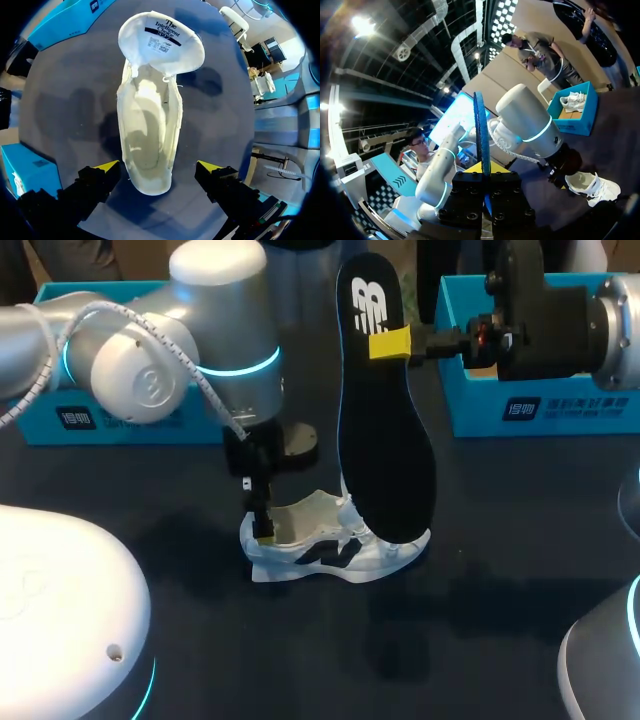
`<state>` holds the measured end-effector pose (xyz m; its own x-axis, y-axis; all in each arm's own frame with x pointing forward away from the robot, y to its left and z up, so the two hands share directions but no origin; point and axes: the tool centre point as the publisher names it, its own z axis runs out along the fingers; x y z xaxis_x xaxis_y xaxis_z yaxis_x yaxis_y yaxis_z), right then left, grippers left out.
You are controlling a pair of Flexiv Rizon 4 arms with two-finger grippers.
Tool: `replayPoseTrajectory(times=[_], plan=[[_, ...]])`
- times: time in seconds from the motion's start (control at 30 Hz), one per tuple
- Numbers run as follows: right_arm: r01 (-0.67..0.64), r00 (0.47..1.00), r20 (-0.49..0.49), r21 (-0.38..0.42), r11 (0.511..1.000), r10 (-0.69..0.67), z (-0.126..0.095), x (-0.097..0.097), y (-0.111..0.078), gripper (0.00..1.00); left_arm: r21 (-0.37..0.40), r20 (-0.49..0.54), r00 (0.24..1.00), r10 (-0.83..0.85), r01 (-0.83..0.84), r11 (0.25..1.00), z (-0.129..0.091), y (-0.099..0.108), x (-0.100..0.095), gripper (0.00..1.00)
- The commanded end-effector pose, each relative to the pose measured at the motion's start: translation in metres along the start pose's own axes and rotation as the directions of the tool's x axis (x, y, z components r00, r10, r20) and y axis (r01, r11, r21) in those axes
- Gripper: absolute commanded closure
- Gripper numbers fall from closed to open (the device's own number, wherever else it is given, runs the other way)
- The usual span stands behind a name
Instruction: Take the shoe out of the shoebox, open the shoe tongue, remove and reinsert the insole, then place the shoe into the shoebox
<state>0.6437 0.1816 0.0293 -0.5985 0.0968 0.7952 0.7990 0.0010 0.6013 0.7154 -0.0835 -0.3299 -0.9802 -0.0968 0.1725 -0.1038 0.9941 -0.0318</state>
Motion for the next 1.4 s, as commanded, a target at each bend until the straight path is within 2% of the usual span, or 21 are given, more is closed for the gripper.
replayPoseTrajectory(times=[0.03,0.23,0.4,0.63,0.73,0.87,0.97,1.03,1.4], plan=[[-0.002,1.000,0.003,0.000,1.000,0.002,0.003,0.000,0.000,1.00,-0.008,0.007,1.000,0.000,0.000,1.000,-0.002,-0.003,0.001,0.00],[-0.002,1.000,0.003,0.000,1.000,0.002,0.003,0.000,0.000,1.00,0.009,0.025,1.000,0.015,-0.016,1.000,-0.011,-0.011,-0.002,0.00],[-0.002,1.000,0.003,0.000,1.000,0.002,0.003,0.000,0.000,1.00,-0.014,0.080,0.996,0.028,-0.027,1.000,-0.021,-0.028,-0.018,0.00],[-0.002,1.000,0.003,0.000,1.000,0.002,0.003,0.000,0.000,1.00,-0.020,0.081,0.997,0.006,-0.004,1.000,-0.013,-0.042,-0.043,0.00],[-0.002,1.000,0.003,0.000,1.000,0.002,0.003,0.000,0.000,1.00,-0.021,0.088,0.996,0.004,-0.002,1.000,-0.010,-0.045,-0.047,0.00],[-0.002,1.000,0.003,0.000,1.000,0.002,0.003,0.000,0.000,1.00,-0.007,0.082,0.996,0.027,-0.026,1.000,0.006,-0.057,-0.062,0.00],[-0.002,1.000,0.003,0.000,1.000,0.002,0.003,0.000,0.000,1.00,-0.011,0.055,0.998,0.042,-0.042,0.999,0.019,-0.064,-0.064,0.05],[-0.002,1.000,0.003,0.000,1.000,0.002,0.003,0.000,0.000,1.00,-0.009,0.040,0.998,0.043,-0.043,0.999,0.025,-0.067,-0.063,0.18],[-0.002,1.000,0.003,0.000,1.000,0.002,0.003,0.000,0.000,1.00,0.000,-0.010,0.999,0.045,-0.045,0.999,0.045,-0.079,-0.053,0.27]])
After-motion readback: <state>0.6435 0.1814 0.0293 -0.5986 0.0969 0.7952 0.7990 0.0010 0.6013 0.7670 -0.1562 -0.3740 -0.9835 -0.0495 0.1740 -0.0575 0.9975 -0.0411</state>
